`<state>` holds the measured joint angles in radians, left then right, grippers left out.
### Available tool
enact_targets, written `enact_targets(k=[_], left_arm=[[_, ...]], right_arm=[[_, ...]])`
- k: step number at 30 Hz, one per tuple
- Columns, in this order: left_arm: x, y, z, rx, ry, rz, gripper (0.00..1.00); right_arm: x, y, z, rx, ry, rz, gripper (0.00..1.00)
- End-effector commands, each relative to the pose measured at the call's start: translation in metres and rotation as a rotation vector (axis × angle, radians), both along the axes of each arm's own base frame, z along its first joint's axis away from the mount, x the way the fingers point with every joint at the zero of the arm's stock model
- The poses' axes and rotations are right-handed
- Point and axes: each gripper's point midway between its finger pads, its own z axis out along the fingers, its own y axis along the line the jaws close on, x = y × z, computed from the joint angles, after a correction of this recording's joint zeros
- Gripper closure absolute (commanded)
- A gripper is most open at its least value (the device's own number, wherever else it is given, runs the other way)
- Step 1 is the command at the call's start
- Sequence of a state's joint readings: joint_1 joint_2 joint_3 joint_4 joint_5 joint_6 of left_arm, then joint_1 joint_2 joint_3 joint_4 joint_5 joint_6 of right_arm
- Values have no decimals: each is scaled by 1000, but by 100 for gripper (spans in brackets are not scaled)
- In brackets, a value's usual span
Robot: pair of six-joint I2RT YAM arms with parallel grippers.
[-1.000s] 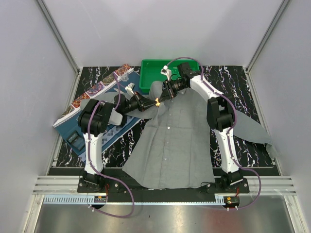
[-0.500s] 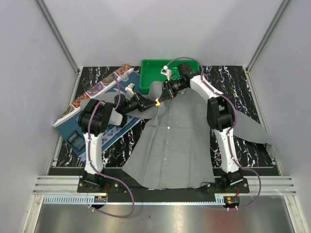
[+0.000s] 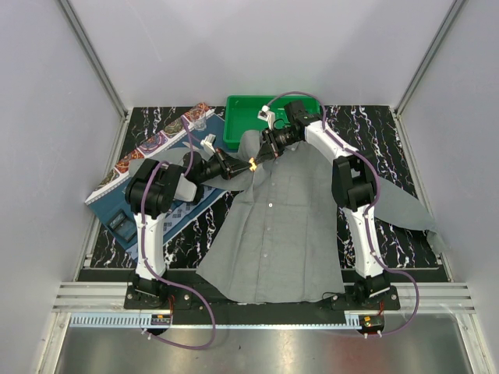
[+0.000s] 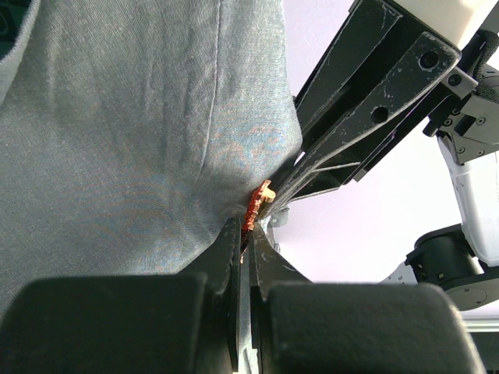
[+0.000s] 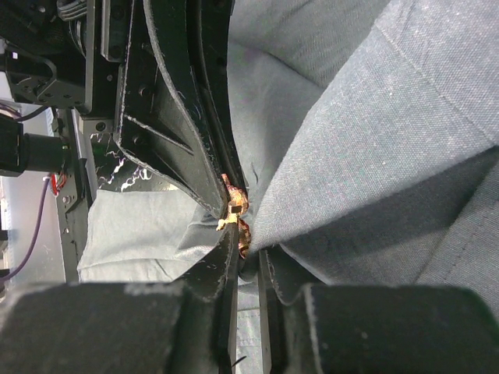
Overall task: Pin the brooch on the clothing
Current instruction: Pin the brooch onto the flattened clothing.
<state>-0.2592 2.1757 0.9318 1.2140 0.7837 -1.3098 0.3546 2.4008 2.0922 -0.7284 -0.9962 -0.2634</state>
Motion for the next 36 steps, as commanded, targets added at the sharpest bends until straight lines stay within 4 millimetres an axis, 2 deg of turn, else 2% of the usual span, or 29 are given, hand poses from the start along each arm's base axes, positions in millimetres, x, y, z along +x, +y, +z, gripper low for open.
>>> enact_targets(k=[1,10,13,20,22,28,31,32,36], left_arm=[[-9,10,77,-114,-431,9,100],[-7,11,74,-118,-416,14,100],[-5,12,75,-118,-420,19,100],[-4,12,74,-111,-423,18,100],[-4,12,74,-112,-421,18,100],[-5,12,75,-114,-426,10,100],[-5,12,76,-115,-428,7,100],[-5,12,76,-115,-430,7,100],[-6,11,75,-114,-428,4,100]], right_arm=[[22,-9,25,3,-105,-43,79],[22,-13,36,45,-96,-40,73],[22,-12,38,53,-95,-37,68],[21,-11,40,62,-95,-31,67],[15,-9,42,88,-87,-3,55],[3,-8,39,79,-177,66,31],[1,-6,36,73,-209,89,26],[2,-6,32,72,-213,96,21],[2,-6,32,71,-232,114,17]])
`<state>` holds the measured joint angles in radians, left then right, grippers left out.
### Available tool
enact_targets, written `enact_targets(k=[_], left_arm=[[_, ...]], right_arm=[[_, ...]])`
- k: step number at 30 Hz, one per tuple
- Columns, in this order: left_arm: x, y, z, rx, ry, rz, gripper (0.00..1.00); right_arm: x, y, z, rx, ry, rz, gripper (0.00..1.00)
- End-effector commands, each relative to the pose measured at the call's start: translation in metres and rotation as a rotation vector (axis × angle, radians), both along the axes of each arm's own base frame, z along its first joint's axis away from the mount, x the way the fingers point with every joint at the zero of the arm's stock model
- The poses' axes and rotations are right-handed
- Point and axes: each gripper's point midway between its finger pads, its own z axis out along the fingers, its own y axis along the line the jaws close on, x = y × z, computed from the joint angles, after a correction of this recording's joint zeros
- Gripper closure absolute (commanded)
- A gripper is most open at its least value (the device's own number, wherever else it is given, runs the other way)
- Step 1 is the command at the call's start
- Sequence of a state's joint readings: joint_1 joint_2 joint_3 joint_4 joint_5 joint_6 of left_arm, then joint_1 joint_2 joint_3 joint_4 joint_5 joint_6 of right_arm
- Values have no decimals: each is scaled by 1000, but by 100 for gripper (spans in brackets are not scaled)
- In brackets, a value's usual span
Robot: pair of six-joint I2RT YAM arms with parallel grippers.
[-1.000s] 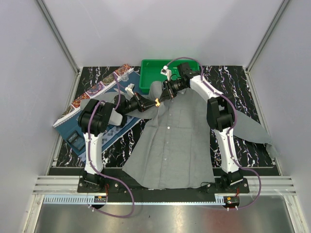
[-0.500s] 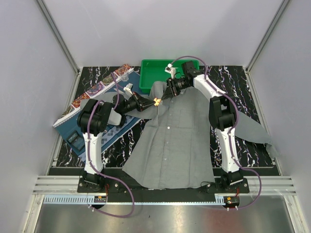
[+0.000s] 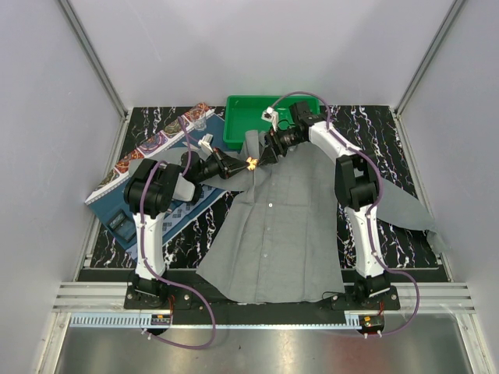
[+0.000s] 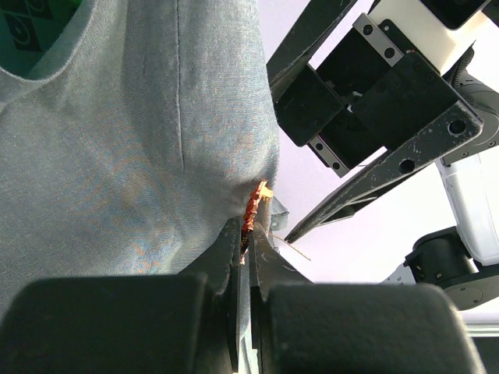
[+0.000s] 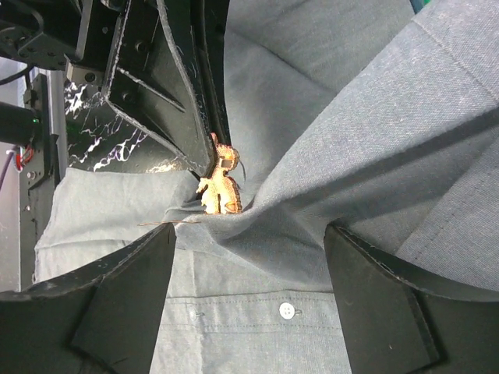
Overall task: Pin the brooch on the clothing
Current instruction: Pin the brooch onto the flattened clothing.
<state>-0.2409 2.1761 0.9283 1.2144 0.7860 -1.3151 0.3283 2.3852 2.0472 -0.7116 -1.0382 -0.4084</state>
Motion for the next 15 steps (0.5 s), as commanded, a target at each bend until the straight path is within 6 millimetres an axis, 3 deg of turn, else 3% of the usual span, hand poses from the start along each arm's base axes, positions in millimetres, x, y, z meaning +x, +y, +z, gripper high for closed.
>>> enact_targets(k=[1,9,15], left_arm=[[-9,4,75,-108,-437,-11,100],[-10,2,75,-111,-436,-19,100],[-10,1,76,-113,-435,-20,100]], right_arm=[[-2,7,36,44,-143,67,16],[-12,2,35,34,-192,135,14],[-11,14,36,30,-207,148,14]])
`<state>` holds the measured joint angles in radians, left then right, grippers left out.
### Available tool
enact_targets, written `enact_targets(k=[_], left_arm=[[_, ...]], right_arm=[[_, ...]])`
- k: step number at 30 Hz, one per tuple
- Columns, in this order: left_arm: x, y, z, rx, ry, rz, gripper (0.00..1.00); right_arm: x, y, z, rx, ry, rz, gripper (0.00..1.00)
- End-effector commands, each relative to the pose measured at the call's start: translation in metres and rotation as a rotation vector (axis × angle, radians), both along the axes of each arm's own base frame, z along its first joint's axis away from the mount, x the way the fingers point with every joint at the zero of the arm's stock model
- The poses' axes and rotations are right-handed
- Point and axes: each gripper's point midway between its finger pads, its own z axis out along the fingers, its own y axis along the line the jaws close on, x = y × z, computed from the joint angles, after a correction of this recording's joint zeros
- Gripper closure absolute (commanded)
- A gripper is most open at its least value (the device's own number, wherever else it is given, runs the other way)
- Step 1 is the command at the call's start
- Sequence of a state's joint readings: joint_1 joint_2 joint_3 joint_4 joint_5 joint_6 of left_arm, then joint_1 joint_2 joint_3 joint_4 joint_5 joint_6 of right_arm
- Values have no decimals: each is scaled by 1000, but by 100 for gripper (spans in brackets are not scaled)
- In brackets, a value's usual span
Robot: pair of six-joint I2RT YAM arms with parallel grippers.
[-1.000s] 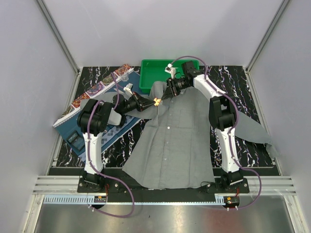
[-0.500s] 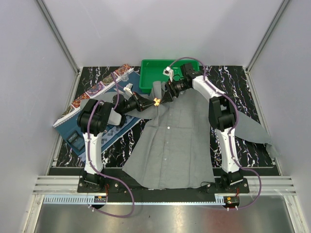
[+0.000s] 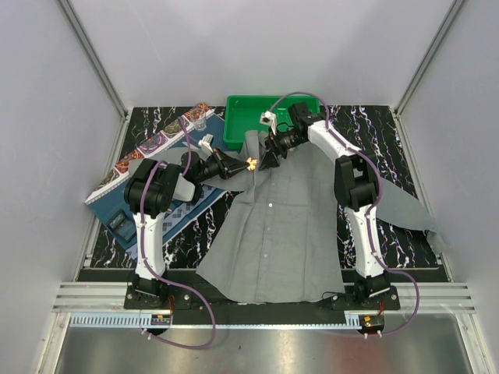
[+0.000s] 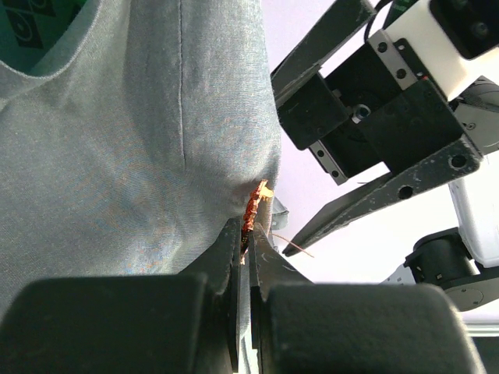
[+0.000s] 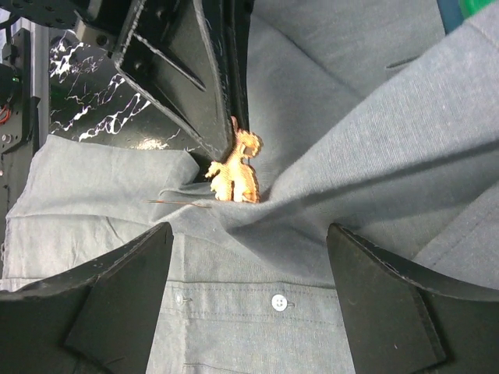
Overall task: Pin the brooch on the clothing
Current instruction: Pin the brooch onto the flattened clothing.
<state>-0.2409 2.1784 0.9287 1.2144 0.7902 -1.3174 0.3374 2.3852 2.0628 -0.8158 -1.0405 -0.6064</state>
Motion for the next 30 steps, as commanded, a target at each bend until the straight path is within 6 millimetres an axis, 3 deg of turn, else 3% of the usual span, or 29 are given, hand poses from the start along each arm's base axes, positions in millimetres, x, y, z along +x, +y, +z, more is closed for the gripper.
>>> enact_targets(k=[1,13,18,21,26,30], left_arm=[[-9,1,77,-113,-440,-16,100],[-11,0,78,-113,-444,-21,100],[-13,-1,78,-110,-449,-28,100],[-13,-2,80,-111,-452,-31,100],[-13,-2,80,-112,-454,-29,100],[-13,-2,81,-112,-454,-28,100]], right_arm=[[0,16,39,48,-111,50,14],[-3,23,36,48,-98,64,18],[0,25,37,54,-93,60,37],[3,26,38,55,-98,58,41],[2,27,36,52,-90,59,43],[-4,23,35,45,-102,78,33]])
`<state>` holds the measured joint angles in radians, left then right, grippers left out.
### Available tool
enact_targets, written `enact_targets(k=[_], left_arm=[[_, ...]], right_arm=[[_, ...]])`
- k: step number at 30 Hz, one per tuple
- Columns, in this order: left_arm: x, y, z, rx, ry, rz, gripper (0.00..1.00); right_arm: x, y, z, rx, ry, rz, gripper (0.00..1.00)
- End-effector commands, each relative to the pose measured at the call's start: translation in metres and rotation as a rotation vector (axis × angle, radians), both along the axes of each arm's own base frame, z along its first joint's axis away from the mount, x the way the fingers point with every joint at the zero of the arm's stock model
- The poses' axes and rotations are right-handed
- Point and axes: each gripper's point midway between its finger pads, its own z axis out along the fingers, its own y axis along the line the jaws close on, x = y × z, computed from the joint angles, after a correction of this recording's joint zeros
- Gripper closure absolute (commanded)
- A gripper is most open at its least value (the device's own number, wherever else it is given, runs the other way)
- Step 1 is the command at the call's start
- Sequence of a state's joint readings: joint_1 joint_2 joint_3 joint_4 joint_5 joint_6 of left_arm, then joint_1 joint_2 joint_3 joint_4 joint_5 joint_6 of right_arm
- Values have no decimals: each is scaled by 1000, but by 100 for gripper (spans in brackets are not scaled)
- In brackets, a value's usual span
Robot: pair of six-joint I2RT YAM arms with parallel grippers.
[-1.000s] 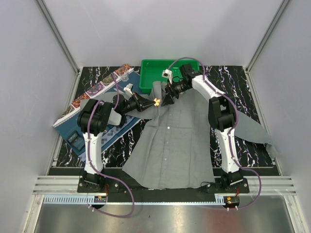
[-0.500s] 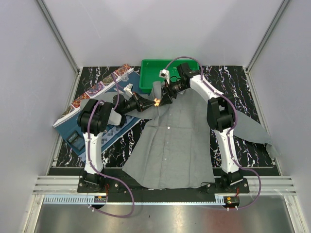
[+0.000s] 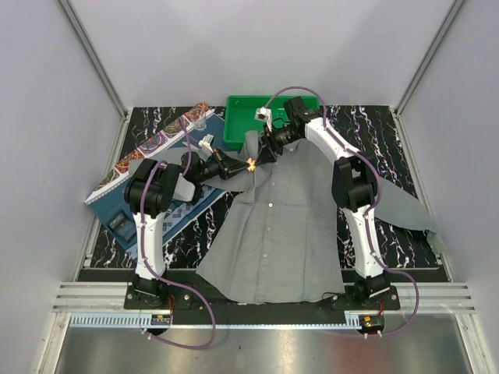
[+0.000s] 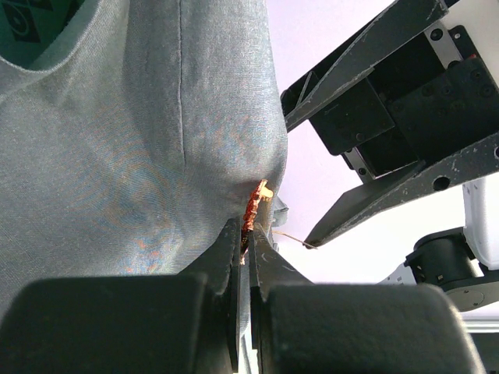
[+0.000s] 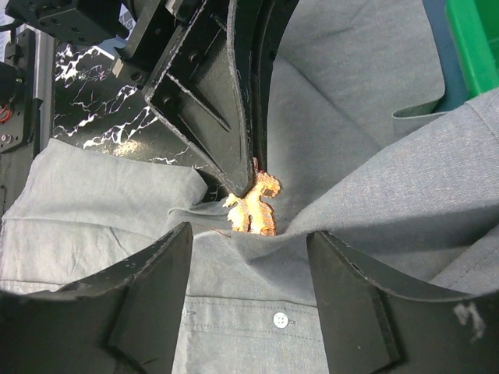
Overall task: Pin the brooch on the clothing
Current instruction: Pin the brooch onto the flattened clothing.
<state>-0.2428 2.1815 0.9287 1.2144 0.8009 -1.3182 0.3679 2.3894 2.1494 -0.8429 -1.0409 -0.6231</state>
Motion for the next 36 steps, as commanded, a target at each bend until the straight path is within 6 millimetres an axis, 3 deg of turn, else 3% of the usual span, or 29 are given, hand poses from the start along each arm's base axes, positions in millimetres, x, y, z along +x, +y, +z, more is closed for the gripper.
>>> enact_targets(k=[1,5,15,27,31,36], left_arm=[[-11,0,82,-115,-455,-15,100],[-12,-1,81,-114,-454,-21,100],[-15,-4,82,-111,-466,-40,100],[-16,-8,85,-117,-472,-43,100],[-18,-10,86,-117,-474,-52,100],[-19,-10,86,-115,-478,-55,100]], right_arm=[[-10,3,8,12,-26,43,32],[-14,-6,6,4,-45,62,25],[-9,1,7,25,-44,83,29],[-13,6,2,14,-36,97,27],[-11,7,1,14,-38,97,30],[-12,9,2,21,-25,95,44]])
